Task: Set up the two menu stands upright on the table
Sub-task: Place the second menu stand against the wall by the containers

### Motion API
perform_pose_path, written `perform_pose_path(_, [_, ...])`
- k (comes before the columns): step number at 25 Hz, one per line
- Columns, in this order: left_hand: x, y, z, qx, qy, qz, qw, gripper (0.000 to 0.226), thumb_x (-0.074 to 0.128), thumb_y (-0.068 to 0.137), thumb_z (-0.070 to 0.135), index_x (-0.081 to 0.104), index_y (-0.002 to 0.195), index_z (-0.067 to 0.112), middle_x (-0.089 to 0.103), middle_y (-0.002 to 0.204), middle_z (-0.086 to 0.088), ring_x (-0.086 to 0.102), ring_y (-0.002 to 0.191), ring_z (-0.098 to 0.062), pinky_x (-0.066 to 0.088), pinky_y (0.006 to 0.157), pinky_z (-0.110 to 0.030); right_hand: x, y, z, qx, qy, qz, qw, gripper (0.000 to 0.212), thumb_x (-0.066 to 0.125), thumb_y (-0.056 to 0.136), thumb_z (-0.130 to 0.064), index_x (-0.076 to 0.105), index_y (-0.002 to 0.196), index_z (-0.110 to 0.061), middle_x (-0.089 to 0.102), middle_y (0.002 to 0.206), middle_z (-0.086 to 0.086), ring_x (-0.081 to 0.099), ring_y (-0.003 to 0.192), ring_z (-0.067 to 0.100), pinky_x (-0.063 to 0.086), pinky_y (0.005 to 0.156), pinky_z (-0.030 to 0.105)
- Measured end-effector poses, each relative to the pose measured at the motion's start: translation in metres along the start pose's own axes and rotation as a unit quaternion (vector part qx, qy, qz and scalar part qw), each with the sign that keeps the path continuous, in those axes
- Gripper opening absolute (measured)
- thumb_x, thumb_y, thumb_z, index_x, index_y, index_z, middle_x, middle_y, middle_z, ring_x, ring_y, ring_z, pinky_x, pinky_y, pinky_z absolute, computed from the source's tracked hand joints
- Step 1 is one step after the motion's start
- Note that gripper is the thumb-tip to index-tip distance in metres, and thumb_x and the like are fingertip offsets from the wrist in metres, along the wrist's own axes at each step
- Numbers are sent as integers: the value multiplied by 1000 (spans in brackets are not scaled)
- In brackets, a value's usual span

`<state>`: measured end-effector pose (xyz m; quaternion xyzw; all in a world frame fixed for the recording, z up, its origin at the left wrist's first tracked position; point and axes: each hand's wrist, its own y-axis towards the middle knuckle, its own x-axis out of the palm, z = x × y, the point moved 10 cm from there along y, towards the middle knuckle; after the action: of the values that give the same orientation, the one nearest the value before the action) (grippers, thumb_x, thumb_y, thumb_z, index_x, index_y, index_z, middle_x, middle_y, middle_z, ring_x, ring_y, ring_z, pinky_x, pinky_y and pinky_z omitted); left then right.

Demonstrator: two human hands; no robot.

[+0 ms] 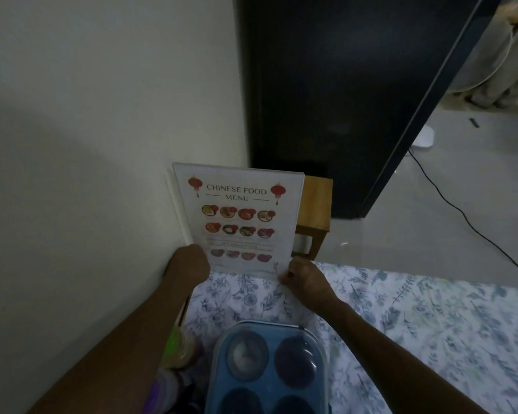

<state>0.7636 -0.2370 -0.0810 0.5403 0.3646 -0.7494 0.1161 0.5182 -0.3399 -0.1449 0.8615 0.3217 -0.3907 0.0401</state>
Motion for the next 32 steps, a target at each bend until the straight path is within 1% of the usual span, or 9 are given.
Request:
perform_pose_path(5, [-11, -17, -4, -6, -35, -5, 999, 29, 53, 96, 20, 63, 109, -4, 67, 113, -20, 68, 101, -33, 56, 80, -35, -2, -1, 3, 11, 22, -5, 1000, 26, 65, 91, -29, 65, 114, -15, 67, 122, 6, 63, 112, 21, 48, 95, 26])
perform_pose_path(8, [-18, -25, -6, -6, -55, -8, 998, 36, 54, 96, 31, 63, 108, -2, 68, 111, -19, 69, 98, -32, 54, 75, -32, -5, -1, -5, -12, 23, -16, 1000, 26, 66, 91, -28, 66, 114, -18, 68, 123, 4, 63, 113, 19, 49, 97, 26])
perform_pose_path(13, [-19, -34, -6, 12, -53, -1, 999, 41, 51, 98, 37, 64, 108, -1, 69, 111, -16, 67, 100, -27, 47, 74, -28, -6, -2, -14, -33, 6, -24, 999, 37, 70, 87, -26, 63, 121, -14, 67, 125, 6, 64, 114, 20, 48, 91, 21])
perform_pose_path(18, [-22, -40, -6, 15, -58, 12, 998, 41, 51, 98, 37, 63, 111, 0, 67, 116, -16, 66, 104, -27, 47, 77, -28, -7, -14, -18, -50, 25, -28, 998, 31, 69, 88, -27, 64, 116, -14, 69, 117, 2, 67, 104, 16, 50, 77, 13])
perform_pose_path(21, [-22, -43, -5, 13, -73, 8, 997, 42, 56, 96, 35, 59, 118, -1, 65, 123, -17, 64, 110, -29, 47, 79, -29, -6, -23, -19, -70, 20, -45, 996, 29, 69, 89, -31, 67, 113, -15, 71, 114, 0, 67, 99, 9, 55, 84, 17])
perform_pose_path(23, [-25, -44, -7, 1, -110, 20, 994, 49, 63, 93, 33, 50, 127, -1, 60, 130, -19, 60, 118, -32, 50, 88, -32, -5, -28, -18, -79, -2, -58, 995, 30, 67, 89, -36, 68, 111, -16, 71, 113, 1, 67, 101, 10, 51, 84, 11])
perform_pose_path(25, [-27, -44, -8, -9, -142, 32, 989, 54, 68, 90, 29, 47, 129, -2, 60, 131, -20, 61, 118, -33, 50, 87, -32, -4, -28, -18, -76, -23, -59, 995, 31, 67, 88, -39, 67, 111, -18, 71, 113, 0, 67, 103, 10, 52, 86, 15])
perform_pose_path(28, [-23, -45, -5, 0, -118, 16, 993, 47, 66, 92, 32, 60, 122, -3, 66, 123, -18, 65, 111, -30, 50, 80, -27, 6, -23, -19, -26, -9, -57, 998, 28, 70, 83, -37, 67, 105, -21, 72, 106, -2, 68, 93, 9, 59, 82, 27])
perform_pose_path(32, [-23, -46, -8, -1, -94, 16, 995, 51, 64, 92, 37, 61, 126, -1, 66, 125, -18, 65, 112, -30, 51, 89, -31, 19, -17, -25, -11, -48, -37, 998, 34, 70, 82, -36, 69, 111, -18, 72, 113, 1, 69, 98, 15, 58, 85, 26])
